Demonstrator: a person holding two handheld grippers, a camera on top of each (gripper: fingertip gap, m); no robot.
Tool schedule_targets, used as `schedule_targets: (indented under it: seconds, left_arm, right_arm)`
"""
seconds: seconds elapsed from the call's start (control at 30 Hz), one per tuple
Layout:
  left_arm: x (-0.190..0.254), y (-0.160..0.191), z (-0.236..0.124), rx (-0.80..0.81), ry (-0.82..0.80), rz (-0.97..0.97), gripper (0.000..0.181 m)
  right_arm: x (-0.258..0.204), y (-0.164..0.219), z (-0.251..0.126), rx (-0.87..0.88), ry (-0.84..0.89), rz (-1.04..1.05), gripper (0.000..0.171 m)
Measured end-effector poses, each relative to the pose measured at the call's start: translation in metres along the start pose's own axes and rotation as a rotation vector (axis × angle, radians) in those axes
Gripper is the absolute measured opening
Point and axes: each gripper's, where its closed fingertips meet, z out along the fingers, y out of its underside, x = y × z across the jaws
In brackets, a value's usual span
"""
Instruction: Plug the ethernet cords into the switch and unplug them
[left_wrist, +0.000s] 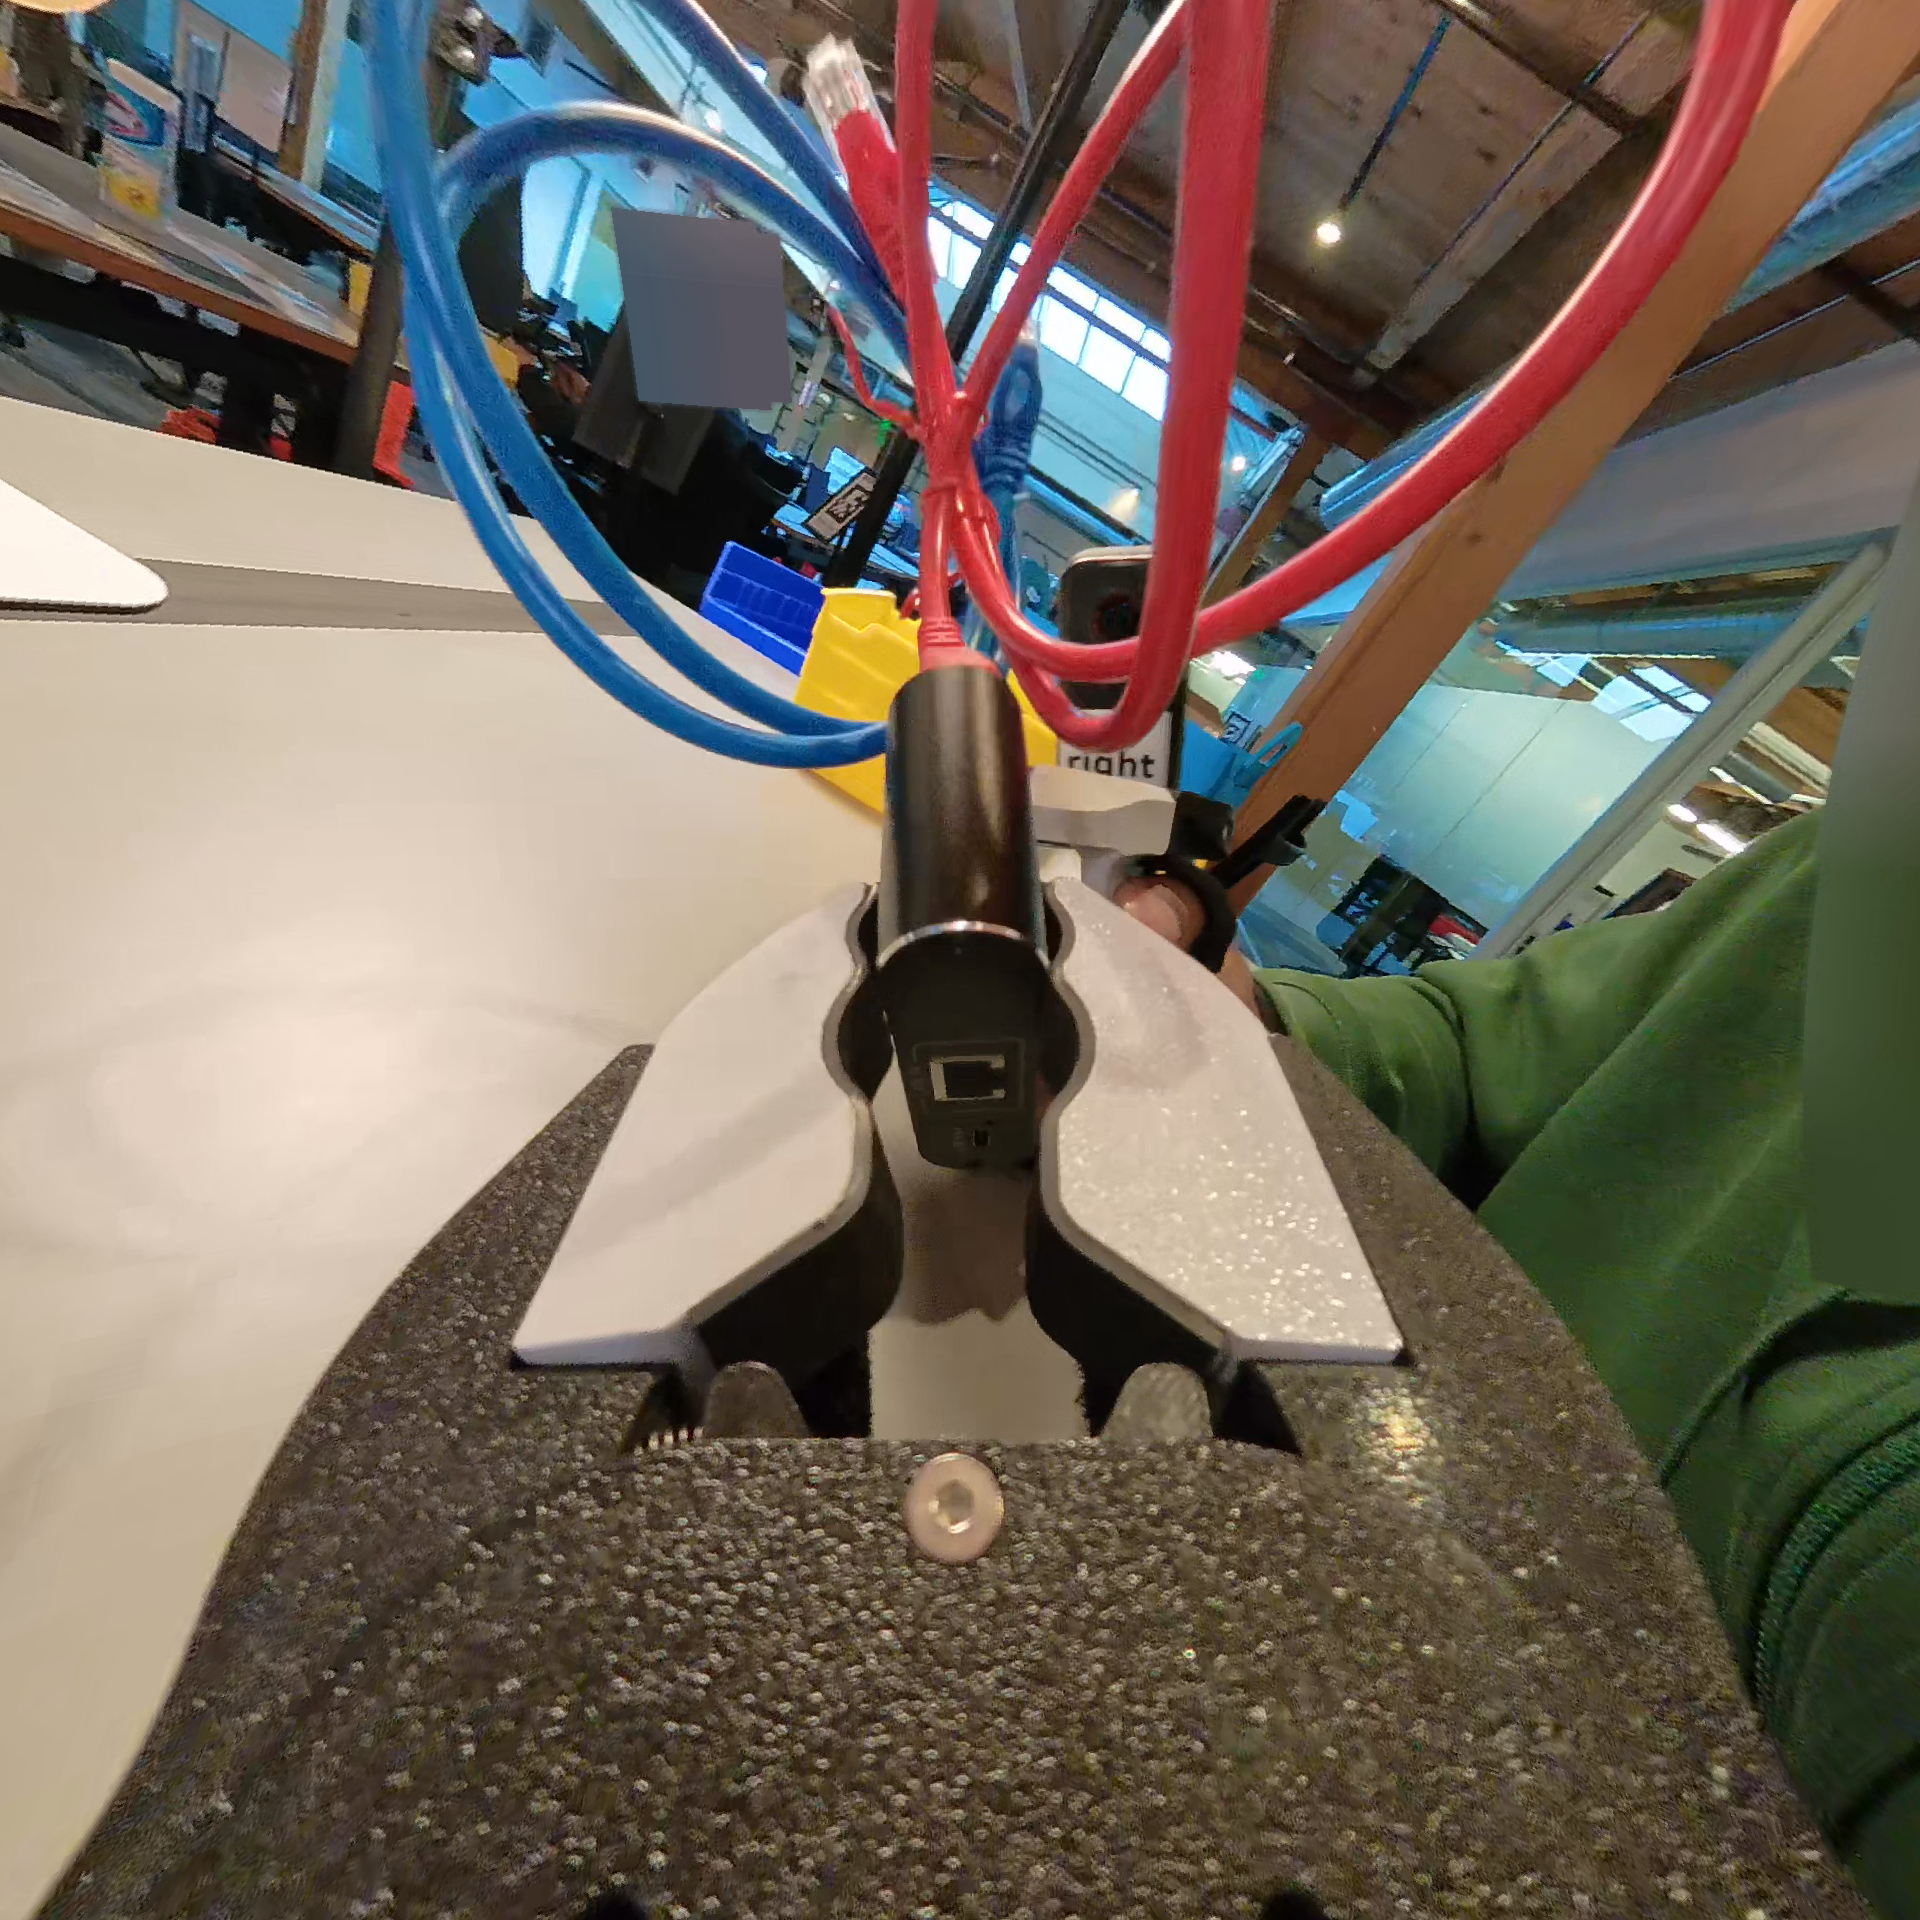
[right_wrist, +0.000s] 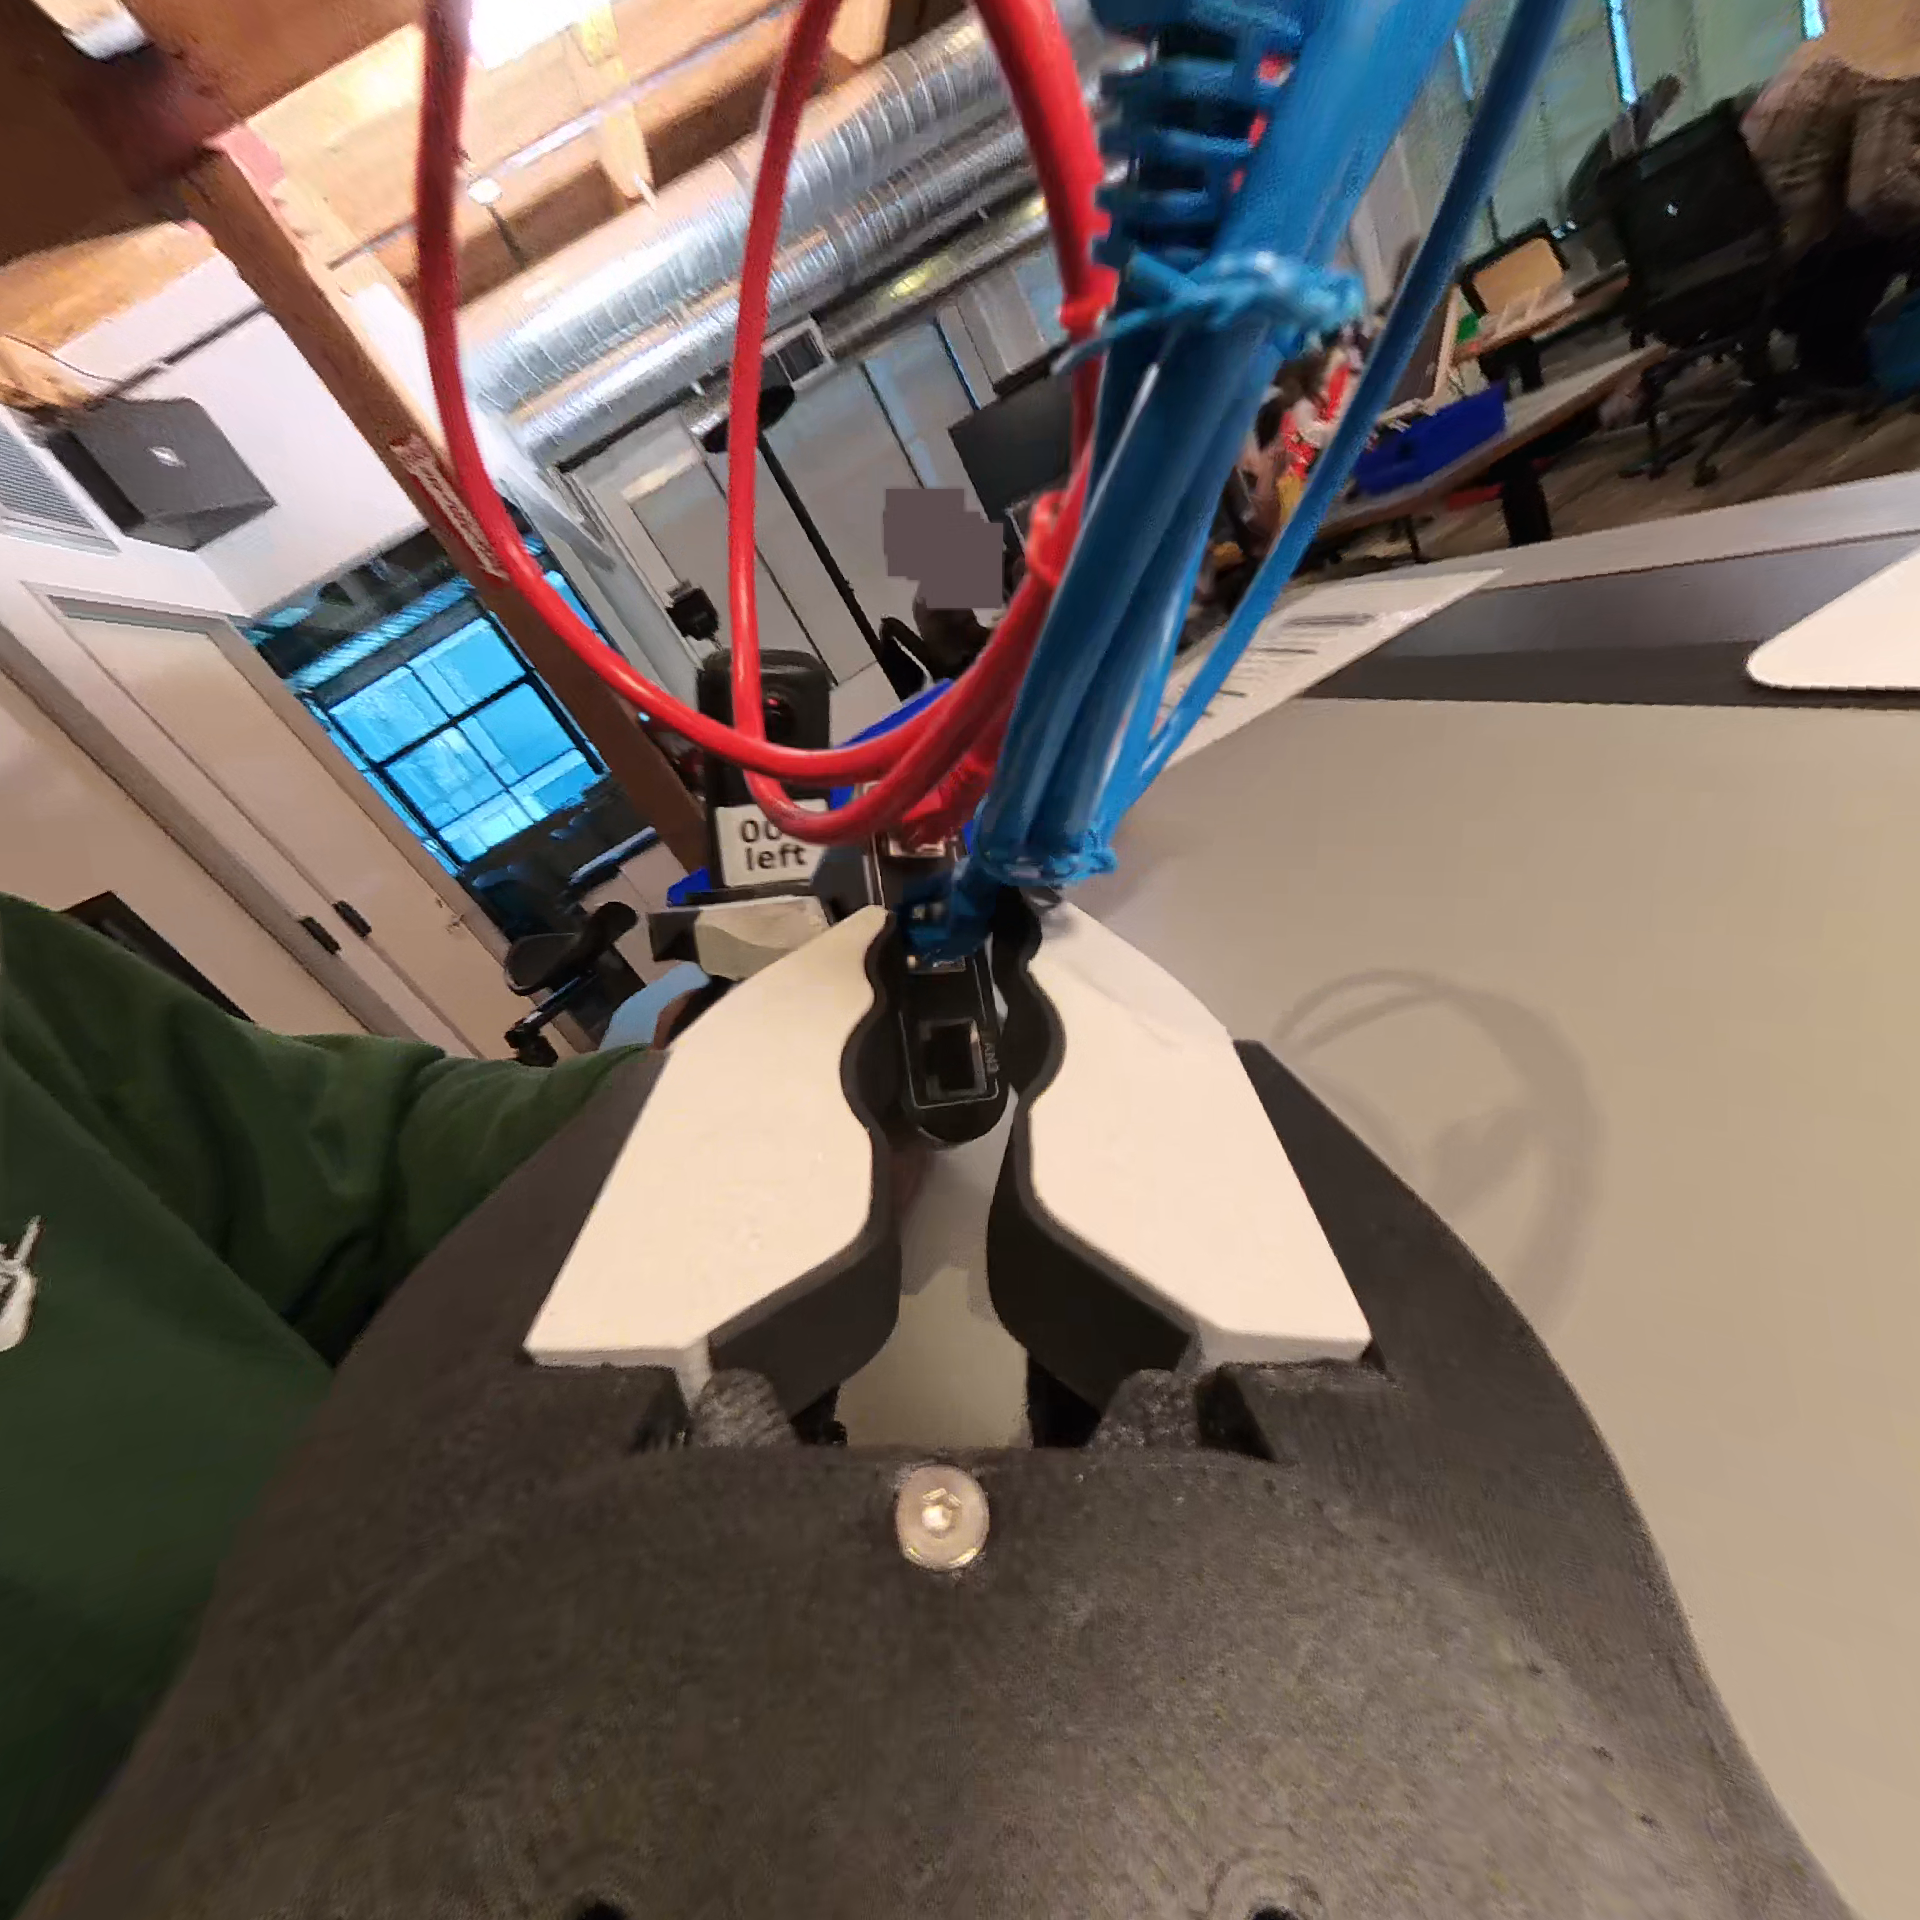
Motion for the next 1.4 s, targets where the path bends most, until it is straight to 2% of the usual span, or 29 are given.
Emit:
schedule_targets:
  seconds: [0.3, 0.43, 0.57, 0.67, 0.9, 1.1, 1.27, 1.4]
  left_arm:
    - [0.0, 0.002, 0.001, -0.01, 0.0, -0.006, 0.026]
    - [0.004, -0.001, 0.001, 0.015, 0.003, 0.032, 0.027]
    - [0.01, -0.004, -0.001, 0.018, 0.068, 0.057, 0.026]
    - [0.012, -0.004, -0.002, 0.011, 0.096, 0.075, 0.027]
    - [0.009, -0.003, 0.0, 0.0, 0.069, 0.077, 0.027]
    - [0.013, -0.006, -0.004, 0.005, 0.097, 0.128, 0.026]
    - [0.013, -0.005, -0.003, -0.007, 0.093, 0.143, 0.027]
    - [0.012, -0.003, -0.004, -0.05, 0.052, 0.232, 0.026]
  right_arm:
    - [0.0, -0.001, 0.001, -0.014, -0.011, 0.017, 0.016]
    - [-0.004, -0.005, 0.002, 0.045, -0.072, 0.198, 0.015]
    - [-0.013, -0.007, 0.001, 0.04, -0.124, 0.251, 0.013]
    - [-0.017, -0.007, 0.0, 0.015, -0.125, 0.192, 0.013]
    - [-0.012, -0.006, -0.002, -0.044, 0.014, -0.027, 0.013]
    - [-0.019, -0.007, -0.001, -0.012, -0.096, 0.152, 0.013]
    - [-0.02, -0.007, -0.001, -0.065, -0.053, 0.021, 0.013]
    - [-0.018, -0.004, -0.001, -0.119, -0.033, -0.057, 0.013]
